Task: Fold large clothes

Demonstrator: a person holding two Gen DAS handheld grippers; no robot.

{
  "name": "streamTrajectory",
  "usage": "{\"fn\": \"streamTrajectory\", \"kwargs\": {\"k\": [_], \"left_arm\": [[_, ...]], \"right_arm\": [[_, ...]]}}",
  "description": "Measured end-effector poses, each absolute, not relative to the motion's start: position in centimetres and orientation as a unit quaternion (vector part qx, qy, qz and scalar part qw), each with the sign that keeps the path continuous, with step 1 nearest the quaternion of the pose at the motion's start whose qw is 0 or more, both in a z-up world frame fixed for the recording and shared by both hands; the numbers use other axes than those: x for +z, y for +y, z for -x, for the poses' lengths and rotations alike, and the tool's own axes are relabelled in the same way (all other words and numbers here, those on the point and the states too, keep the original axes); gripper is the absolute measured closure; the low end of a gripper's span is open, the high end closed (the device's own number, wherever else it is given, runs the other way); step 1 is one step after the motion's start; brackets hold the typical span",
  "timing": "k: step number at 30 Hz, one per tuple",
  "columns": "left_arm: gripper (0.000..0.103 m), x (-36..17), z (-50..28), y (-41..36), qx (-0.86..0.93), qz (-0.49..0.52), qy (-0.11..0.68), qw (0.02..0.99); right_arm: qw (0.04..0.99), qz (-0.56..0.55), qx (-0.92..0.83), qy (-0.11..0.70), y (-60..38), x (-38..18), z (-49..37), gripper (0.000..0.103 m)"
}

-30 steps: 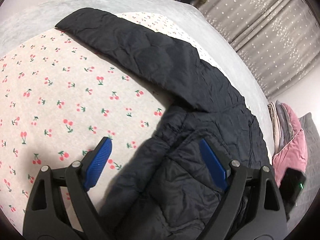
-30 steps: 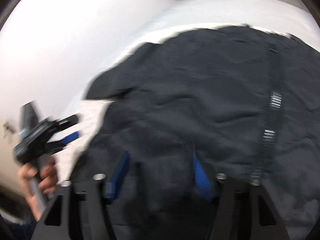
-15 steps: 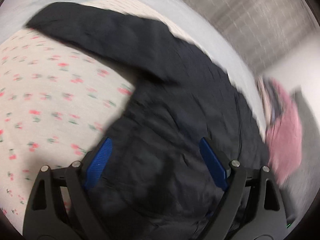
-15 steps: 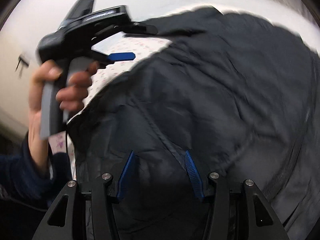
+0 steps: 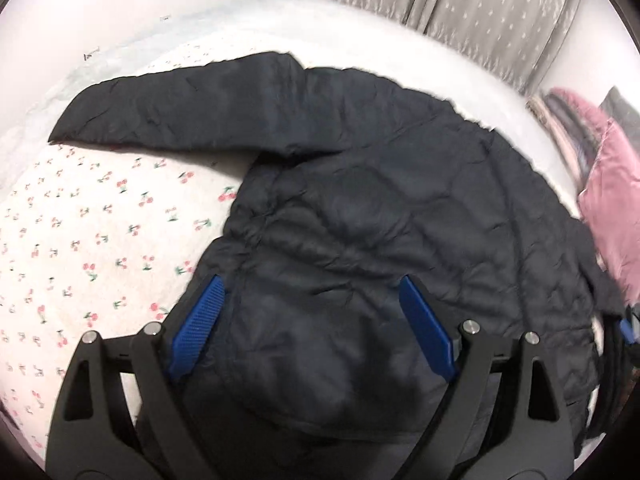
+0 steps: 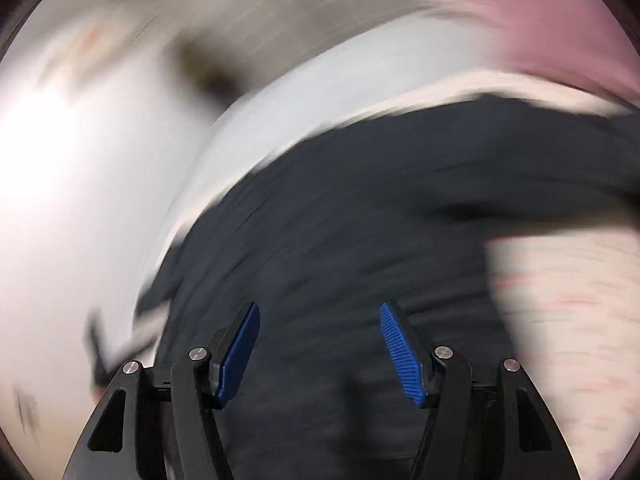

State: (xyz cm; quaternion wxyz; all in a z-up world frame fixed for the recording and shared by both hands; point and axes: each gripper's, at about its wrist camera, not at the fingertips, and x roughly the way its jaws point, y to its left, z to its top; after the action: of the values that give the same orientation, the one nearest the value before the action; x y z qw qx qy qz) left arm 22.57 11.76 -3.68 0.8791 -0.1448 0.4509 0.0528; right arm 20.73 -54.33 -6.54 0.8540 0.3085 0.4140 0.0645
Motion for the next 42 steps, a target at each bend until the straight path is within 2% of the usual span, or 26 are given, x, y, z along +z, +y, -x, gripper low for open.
{"fn": "streamTrajectory", "kwargs": {"k": [4, 7, 12, 16, 18, 19, 20, 22, 27, 34, 38, 42], "left_arm": [[0.014, -4.1, -23.1, 10.2, 0.000, 0.167, 0.458, 0.873], [0.014, -4.6, -23.5, 8.6, -0.021, 0.166, 0.465, 0.870], [0.014, -7.2, -24.6, 6.4, -0.002, 0.105, 0.519, 0.848], [0.014, -7.6, -24.7, 5.9, 0.004, 0.085, 0.525, 0.847], [0.014, -7.5, -24.7, 6.4, -0.001, 0.100, 0.522, 0.847], [0.014, -7.5, -24.7, 6.7, -0.005, 0.110, 0.521, 0.846], [0.014, -7.4, -24.7, 7.1, -0.009, 0.122, 0.521, 0.845], [0.014, -7.4, -24.5, 7.6, -0.016, 0.139, 0.522, 0.841], [0.014, -6.0, -23.8, 8.8, 0.001, 0.174, 0.499, 0.849], [0.014, -6.2, -24.6, 11.0, 0.045, 0.183, 0.487, 0.853], [0.014, -5.2, -24.1, 13.0, 0.054, 0.214, 0.462, 0.859], [0.014, -5.0, -24.0, 14.3, 0.080, 0.212, 0.453, 0.862]], "right_arm": [[0.833, -0.425, -0.100, 0.339, -68.5, -8.7, -17.1, 0.039], [0.811, -0.484, -0.140, 0.298, -74.1, -10.3, -15.9, 0.039], [0.795, -0.502, -0.173, 0.294, -76.2, -12.1, -18.8, 0.039], [0.788, -0.499, -0.208, 0.294, -77.1, -12.5, -21.5, 0.041], [0.792, -0.473, -0.229, 0.311, -77.2, -12.3, -22.6, 0.059], [0.792, -0.457, -0.241, 0.325, -77.2, -12.3, -23.1, 0.086], [0.790, -0.451, -0.247, 0.333, -77.6, -12.0, -23.0, 0.093], [0.798, -0.448, -0.251, 0.316, -77.2, -10.7, -22.9, 0.096], [0.887, -0.322, -0.243, 0.226, -73.7, -3.5, -22.1, 0.097], [0.916, -0.261, -0.206, 0.224, -67.3, 1.0, -26.1, 0.097], [0.951, -0.222, -0.101, 0.188, -58.5, 5.9, -29.6, 0.097], [0.962, -0.182, 0.000, 0.202, -48.1, 8.2, -33.5, 0.097]]}}
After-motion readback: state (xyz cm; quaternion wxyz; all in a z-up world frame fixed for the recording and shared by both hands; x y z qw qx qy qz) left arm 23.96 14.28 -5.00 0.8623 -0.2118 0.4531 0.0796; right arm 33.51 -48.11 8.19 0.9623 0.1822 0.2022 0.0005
